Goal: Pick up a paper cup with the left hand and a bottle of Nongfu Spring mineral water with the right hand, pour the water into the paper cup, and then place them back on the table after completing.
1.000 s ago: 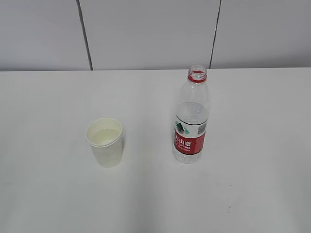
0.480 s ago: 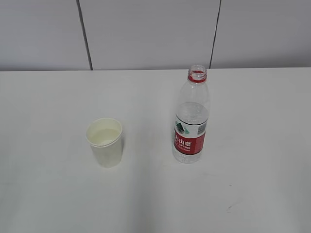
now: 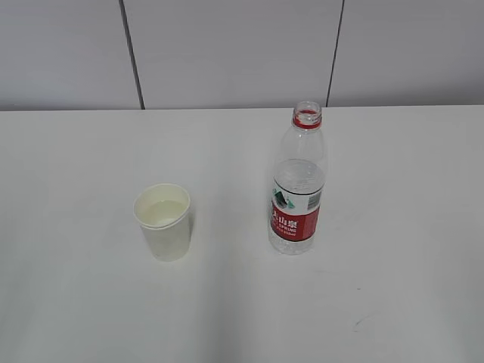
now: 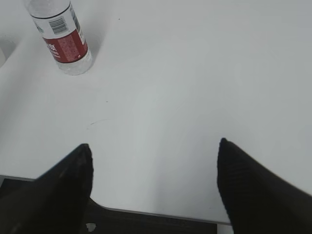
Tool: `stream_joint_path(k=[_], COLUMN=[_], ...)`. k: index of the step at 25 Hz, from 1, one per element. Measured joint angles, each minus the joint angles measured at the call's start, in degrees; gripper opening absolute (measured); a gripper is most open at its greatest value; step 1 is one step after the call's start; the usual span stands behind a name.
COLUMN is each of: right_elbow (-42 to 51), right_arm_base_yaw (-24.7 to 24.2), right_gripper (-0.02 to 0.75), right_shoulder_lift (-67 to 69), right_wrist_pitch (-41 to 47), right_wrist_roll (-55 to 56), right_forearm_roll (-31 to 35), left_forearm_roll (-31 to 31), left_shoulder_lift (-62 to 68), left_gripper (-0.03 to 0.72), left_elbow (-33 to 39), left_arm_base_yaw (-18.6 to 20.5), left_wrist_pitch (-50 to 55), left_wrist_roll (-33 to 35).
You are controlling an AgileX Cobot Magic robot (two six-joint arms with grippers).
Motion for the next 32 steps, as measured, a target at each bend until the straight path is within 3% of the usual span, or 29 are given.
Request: stream_joint_path(k=[32], right_elbow=[0.0], right_arm_base_yaw=[0.0], right_gripper=[0.587], right_shoulder_lift=[0.0], right_wrist_pitch=[0.0], right_wrist_roll=[0.1], right_forearm_roll=[0.0], left_forearm_roll=[0.1], left_shoulder_lift=[0.0], left_gripper=[0.461], left_elbow=[0.0], left_arm_base_yaw=[0.0], left_wrist_pitch=[0.0], left_wrist_roll=[-1.6])
